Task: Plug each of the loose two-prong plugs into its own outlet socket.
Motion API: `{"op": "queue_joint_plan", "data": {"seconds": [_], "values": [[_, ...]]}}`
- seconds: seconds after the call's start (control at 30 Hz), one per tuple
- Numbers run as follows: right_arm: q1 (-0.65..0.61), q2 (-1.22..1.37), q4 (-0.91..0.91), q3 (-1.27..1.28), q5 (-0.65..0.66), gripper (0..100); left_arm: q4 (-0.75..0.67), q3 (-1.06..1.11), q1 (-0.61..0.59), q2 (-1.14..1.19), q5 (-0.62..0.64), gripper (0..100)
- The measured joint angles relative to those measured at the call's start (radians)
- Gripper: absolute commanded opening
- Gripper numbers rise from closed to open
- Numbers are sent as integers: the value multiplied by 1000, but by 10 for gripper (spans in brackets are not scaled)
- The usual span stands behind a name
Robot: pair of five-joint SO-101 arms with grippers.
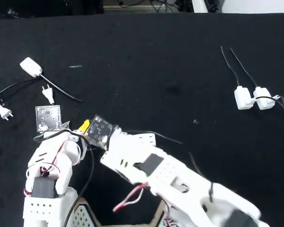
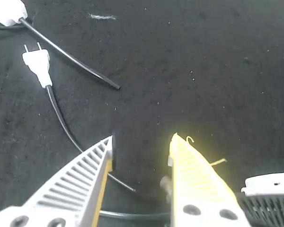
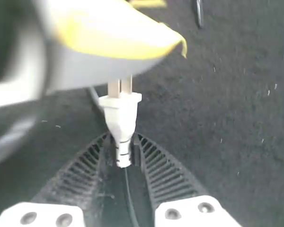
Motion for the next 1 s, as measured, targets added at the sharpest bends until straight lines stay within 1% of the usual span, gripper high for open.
{"op": "queue_joint_plan", "data": {"seconds": [0.07, 0.2, 0.43, 0.6, 0.87, 1.0], "values": [[-17, -80, 32, 14, 0, 11, 0, 0, 0, -2, 0, 197], [-18, -218, 41, 72, 0, 11, 0, 0, 5, -2, 3, 197], [-18, -365, 43, 138, -11, 11, -2, 0, 5, -17, 3, 198], [-21, -434, 20, 198, -89, 11, -3, 14, 5, -17, 3, 198], [-23, -476, 14, 212, -104, 11, -9, 28, 3, -17, 3, 195], [-23, -477, 14, 212, -104, 11, -9, 34, 3, -18, -29, 195]]}}
